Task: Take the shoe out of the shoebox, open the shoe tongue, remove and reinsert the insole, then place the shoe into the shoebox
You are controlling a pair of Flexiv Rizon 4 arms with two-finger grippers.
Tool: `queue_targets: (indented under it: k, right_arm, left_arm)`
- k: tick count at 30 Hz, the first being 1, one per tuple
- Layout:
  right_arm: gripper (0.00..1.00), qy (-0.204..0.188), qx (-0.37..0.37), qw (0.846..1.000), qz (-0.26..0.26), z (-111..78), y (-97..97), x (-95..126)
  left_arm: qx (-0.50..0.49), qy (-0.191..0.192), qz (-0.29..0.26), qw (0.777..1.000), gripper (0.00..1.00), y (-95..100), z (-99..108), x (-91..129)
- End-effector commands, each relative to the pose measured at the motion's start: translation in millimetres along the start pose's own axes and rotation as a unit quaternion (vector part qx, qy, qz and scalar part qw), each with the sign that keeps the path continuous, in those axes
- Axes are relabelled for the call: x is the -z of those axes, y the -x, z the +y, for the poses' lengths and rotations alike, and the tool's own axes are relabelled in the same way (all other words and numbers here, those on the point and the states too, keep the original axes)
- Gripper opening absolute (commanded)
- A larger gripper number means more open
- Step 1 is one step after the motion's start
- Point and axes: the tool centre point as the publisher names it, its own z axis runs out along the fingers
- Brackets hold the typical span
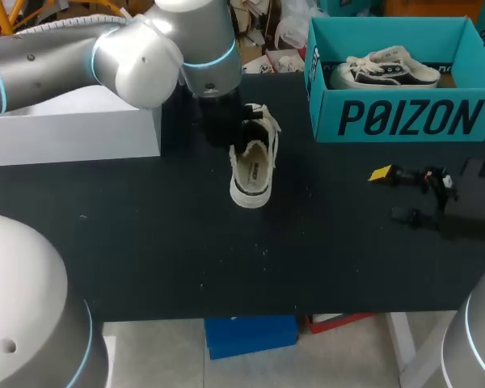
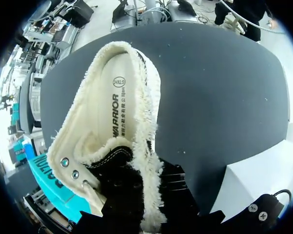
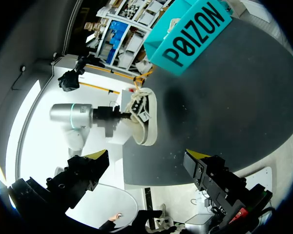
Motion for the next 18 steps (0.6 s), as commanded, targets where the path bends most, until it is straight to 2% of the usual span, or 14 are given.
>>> queue_targets:
  k: [1,5,18]
  right_arm:
    - [1.00,0.000,0.000,1.000,-0.001,0.6,-0.6,-1.0]
    - [1.00,0.000,0.000,1.000,-0.001,0.6,-0.6,-1.0]
    - [1.00,0.000,0.000,1.000,-0.001,0.6,-0.6,-1.0]
  left_arm:
    - [-0.005,0.024,-0.008,1.000,0.00,-6.7,-1.0,72.4]
    - [-0.007,0.035,-0.014,0.999,0.00,-2.1,-2.1,102.8]
    - [-0.007,0.035,-0.014,0.999,0.00,-2.1,-2.1,102.8]
